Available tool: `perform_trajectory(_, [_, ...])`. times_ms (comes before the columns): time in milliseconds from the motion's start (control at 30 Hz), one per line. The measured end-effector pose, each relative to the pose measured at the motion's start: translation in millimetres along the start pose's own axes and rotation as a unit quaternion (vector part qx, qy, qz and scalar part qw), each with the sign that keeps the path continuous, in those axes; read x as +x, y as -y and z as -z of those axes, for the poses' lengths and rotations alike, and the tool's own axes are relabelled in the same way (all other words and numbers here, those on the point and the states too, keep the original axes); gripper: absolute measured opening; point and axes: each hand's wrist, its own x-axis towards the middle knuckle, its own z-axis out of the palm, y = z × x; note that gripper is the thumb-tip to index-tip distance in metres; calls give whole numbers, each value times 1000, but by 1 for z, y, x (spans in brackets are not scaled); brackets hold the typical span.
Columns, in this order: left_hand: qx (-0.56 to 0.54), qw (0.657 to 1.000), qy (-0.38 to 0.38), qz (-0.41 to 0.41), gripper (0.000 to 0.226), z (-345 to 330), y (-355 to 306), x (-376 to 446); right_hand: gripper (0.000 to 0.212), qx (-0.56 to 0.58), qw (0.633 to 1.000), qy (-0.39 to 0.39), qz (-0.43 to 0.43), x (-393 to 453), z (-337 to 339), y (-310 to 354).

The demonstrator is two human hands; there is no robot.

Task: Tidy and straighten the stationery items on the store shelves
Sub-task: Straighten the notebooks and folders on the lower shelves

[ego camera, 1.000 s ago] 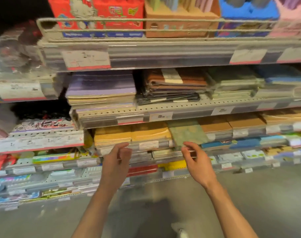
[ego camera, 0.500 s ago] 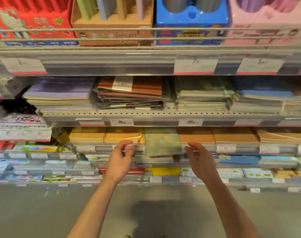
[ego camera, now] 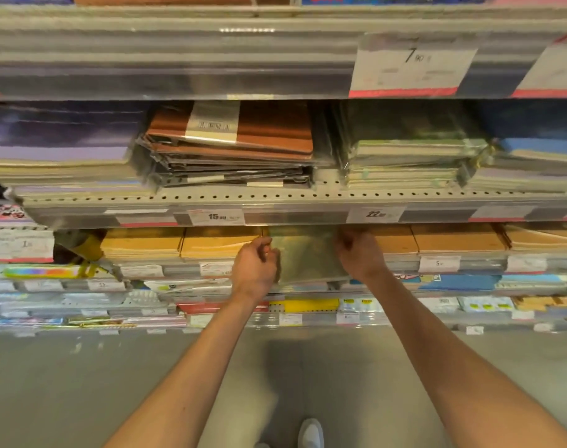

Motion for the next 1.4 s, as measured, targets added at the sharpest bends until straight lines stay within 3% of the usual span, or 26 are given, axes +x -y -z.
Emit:
perform_trajectory(133, [-16,1000,-11,21,33,-7,-1,3,26,14,1000,3,-25,5,-4,5])
perform_trajectory(367, [-63,996,-2,58,45,-9,-3,4,28,162,982,26,-90,2,5,6])
perform_trajectory(500, [-133,987,46,77,21,-1,-3,2,28,230,969,14,-86,-7,11,2])
perform_trajectory(667, [-164,977,95,92,10,6,4,-11,26,310,946,14,-94,-32,12,-4])
perform_trajectory(833, [-159,977,128,65,40,15,21,-38,30,268,960,14,-79,-75,13,-4])
perform_trajectory(1067, [-146,975,165,2,32,49,33,-99,32,240,969,11,-50,-145,8,-7])
perform_trajectory(1167, [-159,972,171,-28,18,66,28,-122,31,269,962,12,-47,-168,14,-2])
perform_trajectory(1400, [-153,970,122,-140,8,94,-26,-133,35,316,948,-15,-14,-189,70,23])
